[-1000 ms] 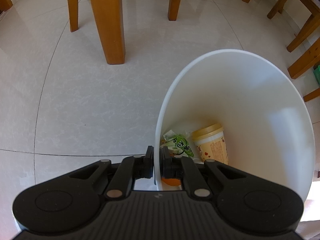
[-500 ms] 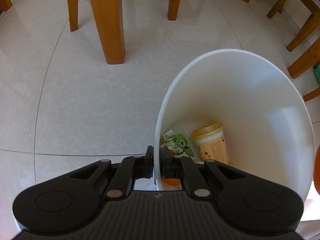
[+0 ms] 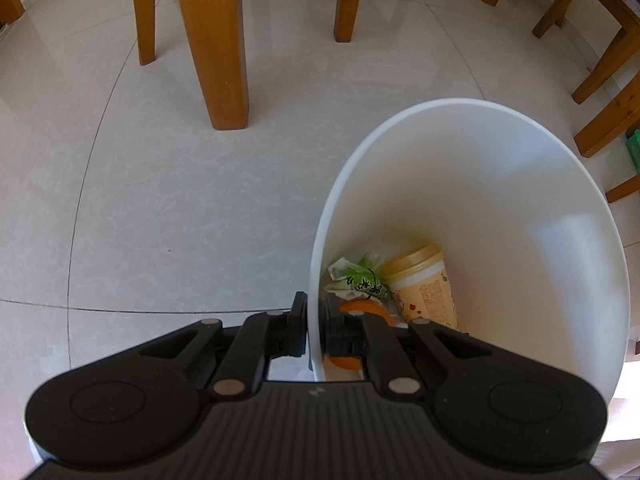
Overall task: Organize objects
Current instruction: 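Carry the second orange peel over the bin and lower it, then move the right gripper to the tan snack bag and grasp it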
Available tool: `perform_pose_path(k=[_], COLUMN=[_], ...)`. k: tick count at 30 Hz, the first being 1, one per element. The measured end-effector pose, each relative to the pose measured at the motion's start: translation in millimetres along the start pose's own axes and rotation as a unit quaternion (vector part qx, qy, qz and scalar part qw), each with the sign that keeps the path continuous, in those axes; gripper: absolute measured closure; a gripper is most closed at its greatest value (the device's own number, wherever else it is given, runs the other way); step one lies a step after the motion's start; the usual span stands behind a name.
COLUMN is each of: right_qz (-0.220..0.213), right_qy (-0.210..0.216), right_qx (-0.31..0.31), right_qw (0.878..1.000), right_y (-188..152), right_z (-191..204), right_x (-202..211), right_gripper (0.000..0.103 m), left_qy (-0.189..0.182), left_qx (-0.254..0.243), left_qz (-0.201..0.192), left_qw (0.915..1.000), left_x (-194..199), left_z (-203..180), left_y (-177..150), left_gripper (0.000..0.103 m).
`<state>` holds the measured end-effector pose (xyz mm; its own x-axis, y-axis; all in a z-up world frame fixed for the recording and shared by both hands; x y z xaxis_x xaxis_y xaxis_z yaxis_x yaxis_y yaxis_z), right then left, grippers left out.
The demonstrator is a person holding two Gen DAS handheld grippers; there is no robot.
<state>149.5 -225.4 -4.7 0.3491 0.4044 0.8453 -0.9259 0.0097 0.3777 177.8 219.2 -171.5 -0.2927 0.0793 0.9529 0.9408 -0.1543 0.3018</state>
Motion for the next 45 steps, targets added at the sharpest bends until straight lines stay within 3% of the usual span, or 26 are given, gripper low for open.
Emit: perform_pose_path(k=[6,14,20,25,37,45], right_qz=[-0.021,-0.036,-0.033,-0.02,0.006,0.028], right_qy=[-0.016,-0.04,-0.093,-0.117,-0.134,-0.142], right_qx=[0.008,-0.011,-0.009,-0.017,0.002,0.046], right_qw=[1.0,0.998,0.995,0.993,0.991,0.988], right_y=[-4.0,-21.0,-42.9,-47.1,-33.3,-22.5], right_z=[-38.2,-131.8,-211.7,-256.0,-317.1,-333.1], right_x=[10.8,0.1,-52.1,-96.7,-193.8,-238.7], right_gripper=[0.002,0.0,0.0,0.0,0.004,0.016], left_qy=[0.0,0.002,0.004,-0.002,0.008,0.011], left_qx=[0.001,0.001,0.003,0.01,0.007,0.003], left_qz=[0.0,-0.001,0.0,-0.002,-0.002,-0.002], left_qw=[1.0,1.0,1.0,0.9999,0.9999,0.9999], left_x=[0.5,-0.2,0.1,2.4,3.3,3.5], left_z=[-0.6,0.9,0.4,2.7,1.1,-0.3], left_y=[0.4,0.7,0.5,-0.4,-1.7,-1.6], left_gripper=[0.097,0.097,0.097,0.097,0.097,0.097])
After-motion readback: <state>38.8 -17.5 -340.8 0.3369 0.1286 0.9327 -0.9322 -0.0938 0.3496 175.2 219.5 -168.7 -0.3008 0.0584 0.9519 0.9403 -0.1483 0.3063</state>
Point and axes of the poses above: each gripper's, at about its wrist camera, not at the fingertips, and x roughly against the way its jaws point, z to its left, y to its top, the point moved 9 cm from there along -x, roughly the way its jaws point, and after that the axes turned 13 degrees about -x, right-handed, at the moved point
